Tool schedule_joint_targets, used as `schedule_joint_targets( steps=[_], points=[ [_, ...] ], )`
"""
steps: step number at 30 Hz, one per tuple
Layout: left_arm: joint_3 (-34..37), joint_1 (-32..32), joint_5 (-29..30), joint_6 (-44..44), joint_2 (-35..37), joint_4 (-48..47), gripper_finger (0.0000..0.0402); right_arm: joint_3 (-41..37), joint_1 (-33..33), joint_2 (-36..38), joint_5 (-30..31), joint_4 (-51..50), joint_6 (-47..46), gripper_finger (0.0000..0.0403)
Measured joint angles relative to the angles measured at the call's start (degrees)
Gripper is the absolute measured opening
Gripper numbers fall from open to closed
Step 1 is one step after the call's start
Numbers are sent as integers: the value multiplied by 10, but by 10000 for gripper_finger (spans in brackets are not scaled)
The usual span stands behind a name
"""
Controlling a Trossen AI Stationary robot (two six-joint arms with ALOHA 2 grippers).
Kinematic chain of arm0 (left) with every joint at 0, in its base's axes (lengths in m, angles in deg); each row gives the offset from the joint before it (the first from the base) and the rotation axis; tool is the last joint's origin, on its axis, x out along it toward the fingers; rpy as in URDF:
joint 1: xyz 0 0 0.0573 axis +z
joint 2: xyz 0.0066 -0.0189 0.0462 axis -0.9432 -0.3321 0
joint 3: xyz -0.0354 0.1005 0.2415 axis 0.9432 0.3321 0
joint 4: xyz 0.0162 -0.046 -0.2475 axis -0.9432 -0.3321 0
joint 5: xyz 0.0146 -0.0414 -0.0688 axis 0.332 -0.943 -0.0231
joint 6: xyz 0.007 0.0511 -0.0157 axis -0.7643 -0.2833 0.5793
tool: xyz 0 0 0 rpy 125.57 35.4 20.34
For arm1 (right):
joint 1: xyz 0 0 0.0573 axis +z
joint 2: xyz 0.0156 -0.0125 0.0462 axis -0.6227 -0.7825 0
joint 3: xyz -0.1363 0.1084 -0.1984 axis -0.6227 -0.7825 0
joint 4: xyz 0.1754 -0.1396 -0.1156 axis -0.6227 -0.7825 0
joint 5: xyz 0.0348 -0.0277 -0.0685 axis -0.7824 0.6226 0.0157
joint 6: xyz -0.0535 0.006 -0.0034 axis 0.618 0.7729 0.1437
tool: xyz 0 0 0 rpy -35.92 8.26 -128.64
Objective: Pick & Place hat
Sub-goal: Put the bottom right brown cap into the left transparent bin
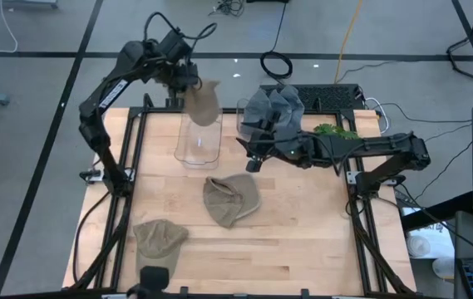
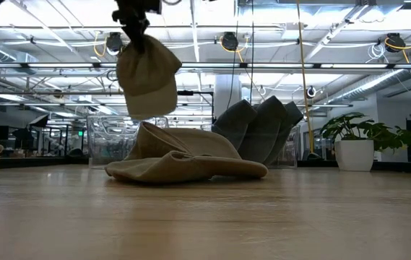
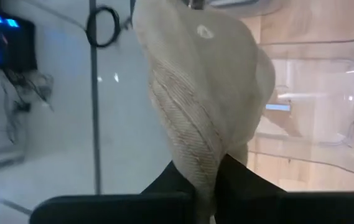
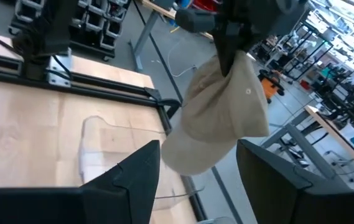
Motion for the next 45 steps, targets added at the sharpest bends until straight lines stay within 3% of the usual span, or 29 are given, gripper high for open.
schedule_joint_targets(
  steps=[15,20,33,41,45],
  points=[
    [0,10,-35,9,-79,-9,19,0,-29,0,0,0,37,199],
    [0,25,-77,15,-101,-11,19,0,-29,0,1,0,64,199],
    [5,45,-118,35,-149,-14,19,0,-29,0,2,-2,68,199],
    [63,31,-117,38,-147,25,19,0,-29,0,2,-6,68,199],
    [76,21,-76,54,-147,42,19,0,-28,0,2,-7,64,199]
  ],
)
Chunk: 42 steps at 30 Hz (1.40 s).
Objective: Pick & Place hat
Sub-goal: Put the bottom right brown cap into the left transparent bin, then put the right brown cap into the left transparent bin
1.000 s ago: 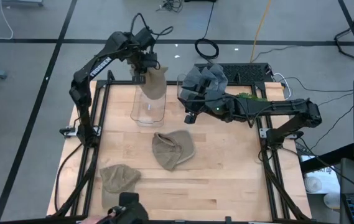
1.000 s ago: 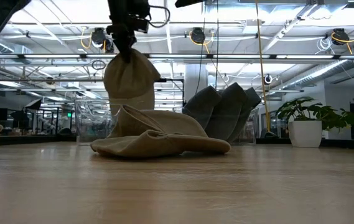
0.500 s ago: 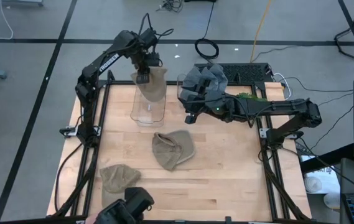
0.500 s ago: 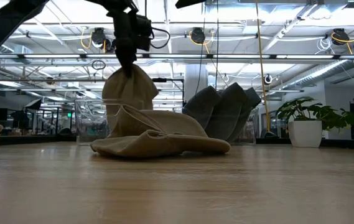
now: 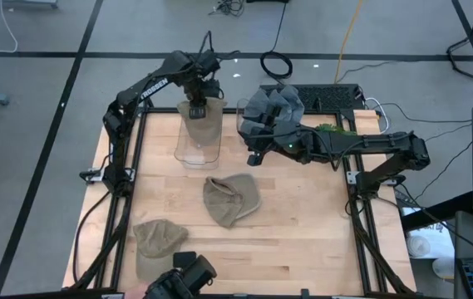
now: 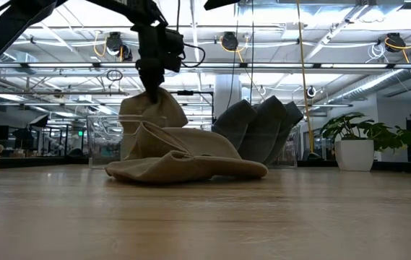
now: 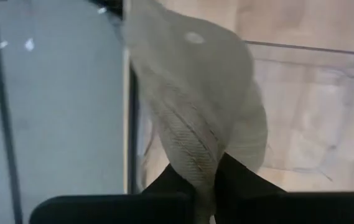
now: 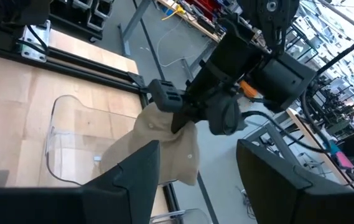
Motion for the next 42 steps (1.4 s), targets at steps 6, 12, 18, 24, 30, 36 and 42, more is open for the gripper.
schedule_joint_targets(
  steps=[6,12,18,24,30,36,42],
  points=[
    [0,-3,46,74,6,13,81,0,0,0,0,-6,-12,199],
    [0,0,49,112,35,18,161,0,0,0,-1,-6,-12,199],
    [0,0,48,127,80,29,209,0,0,0,-2,-6,-12,199],
    [0,0,17,171,132,42,239,0,0,0,-2,-6,-12,199],
    [0,0,-19,223,185,63,280,0,0,0,-2,-6,-11,199],
    [0,0,-96,262,231,74,335,0,0,0,-1,-5,-12,199],
    [0,-6,-168,299,271,88,367,0,0,0,0,-1,-54,199]
  ],
)
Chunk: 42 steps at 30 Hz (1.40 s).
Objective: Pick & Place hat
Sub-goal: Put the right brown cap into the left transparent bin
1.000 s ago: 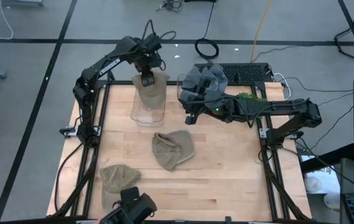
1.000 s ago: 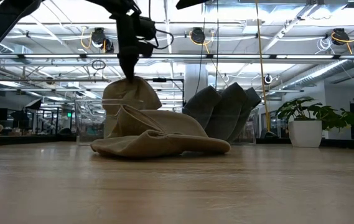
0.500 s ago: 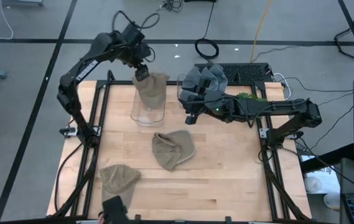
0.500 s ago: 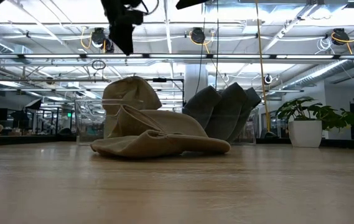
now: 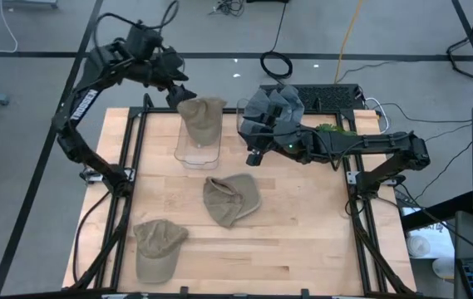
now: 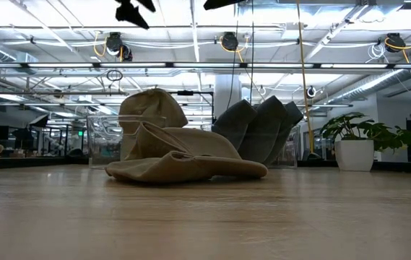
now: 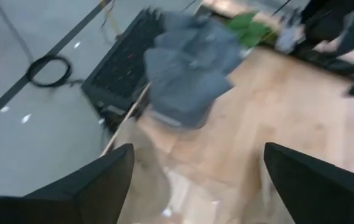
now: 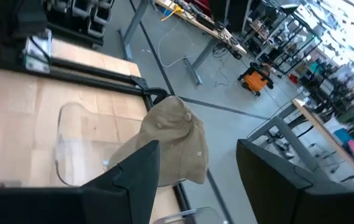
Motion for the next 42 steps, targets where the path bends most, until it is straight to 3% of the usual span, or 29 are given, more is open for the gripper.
schedule_joint_targets(
  steps=[4,9,19,26,31,42],
  points=[
    [0,-12,-36,19,29,13,371,0,0,0,-3,8,-50,199],
    [0,-39,-38,45,64,36,363,-1,0,9,-93,7,-114,207],
    [0,-113,-18,94,123,106,351,0,-3,39,-199,-48,-299,307],
    [0,-162,25,96,130,110,351,0,-10,46,-291,-91,-441,333],
    [0,-194,36,79,129,112,351,-1,-9,46,-331,-103,-452,328],
    [0,-236,115,57,129,116,351,-6,-9,46,-331,-115,-437,325]
  ],
)
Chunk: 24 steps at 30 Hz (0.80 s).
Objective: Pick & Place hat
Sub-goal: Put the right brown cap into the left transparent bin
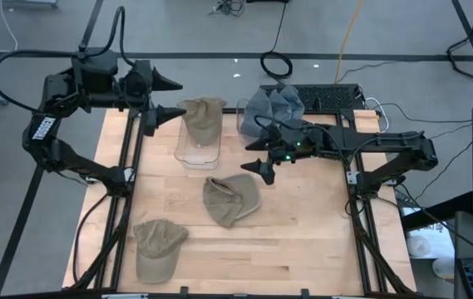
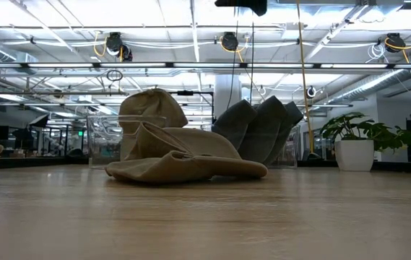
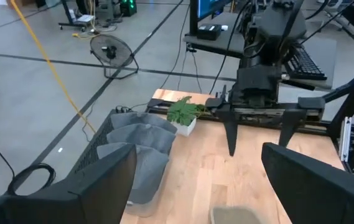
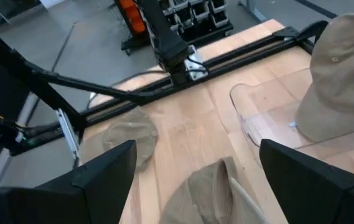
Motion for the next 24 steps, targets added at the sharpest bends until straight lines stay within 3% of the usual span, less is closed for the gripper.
schedule_joint_targets(
  steps=[5,10,17,24],
  points=[
    [0,-1,-1,9,1,-3,351,-1,-4,-1,30,-104,-19,327],
    [0,-1,-2,21,5,-6,351,-9,-5,-17,31,-125,-25,344],
    [0,-8,-3,27,4,-11,351,-104,-8,-23,34,-36,-45,352],
    [0,-10,-3,28,4,-10,351,-217,-9,-22,36,106,31,347]
  ],
)
